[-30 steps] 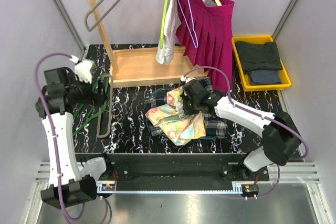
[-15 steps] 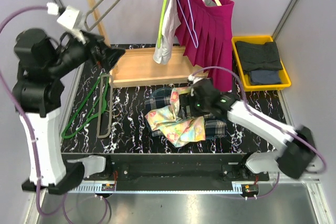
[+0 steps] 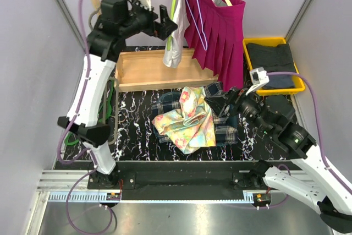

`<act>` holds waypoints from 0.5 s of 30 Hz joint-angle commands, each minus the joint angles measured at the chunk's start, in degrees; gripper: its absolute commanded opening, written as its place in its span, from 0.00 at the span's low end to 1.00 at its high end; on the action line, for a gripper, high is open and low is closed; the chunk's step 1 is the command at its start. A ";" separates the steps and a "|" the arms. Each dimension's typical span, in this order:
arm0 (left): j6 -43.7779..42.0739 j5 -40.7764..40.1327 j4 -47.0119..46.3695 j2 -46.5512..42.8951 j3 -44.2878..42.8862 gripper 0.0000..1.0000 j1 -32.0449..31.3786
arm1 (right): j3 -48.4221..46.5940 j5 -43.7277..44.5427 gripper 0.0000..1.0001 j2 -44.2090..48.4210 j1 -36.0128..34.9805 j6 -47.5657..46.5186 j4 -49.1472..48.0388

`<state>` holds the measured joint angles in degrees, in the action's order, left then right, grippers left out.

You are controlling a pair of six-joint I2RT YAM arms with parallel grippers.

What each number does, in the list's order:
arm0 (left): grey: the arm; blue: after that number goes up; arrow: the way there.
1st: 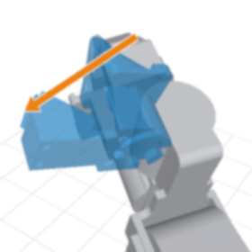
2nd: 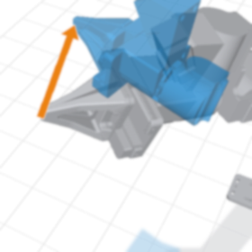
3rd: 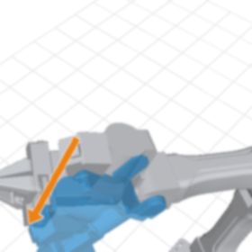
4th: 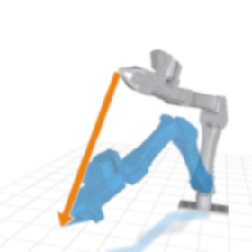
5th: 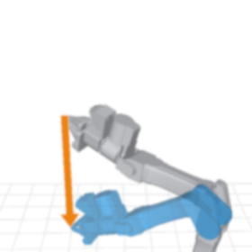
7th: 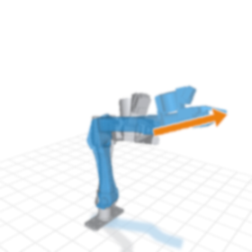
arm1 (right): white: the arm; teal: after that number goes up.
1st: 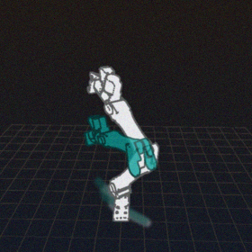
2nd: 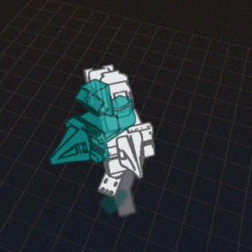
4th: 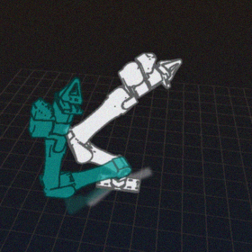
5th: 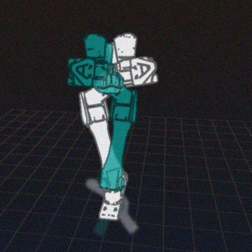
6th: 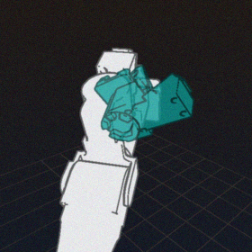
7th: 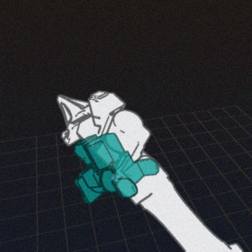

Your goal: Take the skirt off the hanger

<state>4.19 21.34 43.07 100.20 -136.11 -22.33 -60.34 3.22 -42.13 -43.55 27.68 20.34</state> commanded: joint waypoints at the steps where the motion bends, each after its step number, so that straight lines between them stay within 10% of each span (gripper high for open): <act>1: 0.56 -3.85 -7.47 3.67 -5.56 0.99 -1.92 | 3.90 1.43 1.00 1.61 0.04 1.06 -3.11; 11: -1.10 -12.55 -17.48 9.92 -6.27 0.99 -3.16 | 5.23 -0.06 0.99 2.23 -0.04 1.15 -3.46; 15: -3.83 -12.82 -21.97 12.03 -6.36 0.69 -3.25 | 4.97 0.47 0.97 2.93 0.04 1.06 -3.46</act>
<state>3.11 11.49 30.20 110.45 -139.92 -25.45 -55.09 3.46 -40.27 -43.55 28.42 19.57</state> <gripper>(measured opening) 0.848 0.980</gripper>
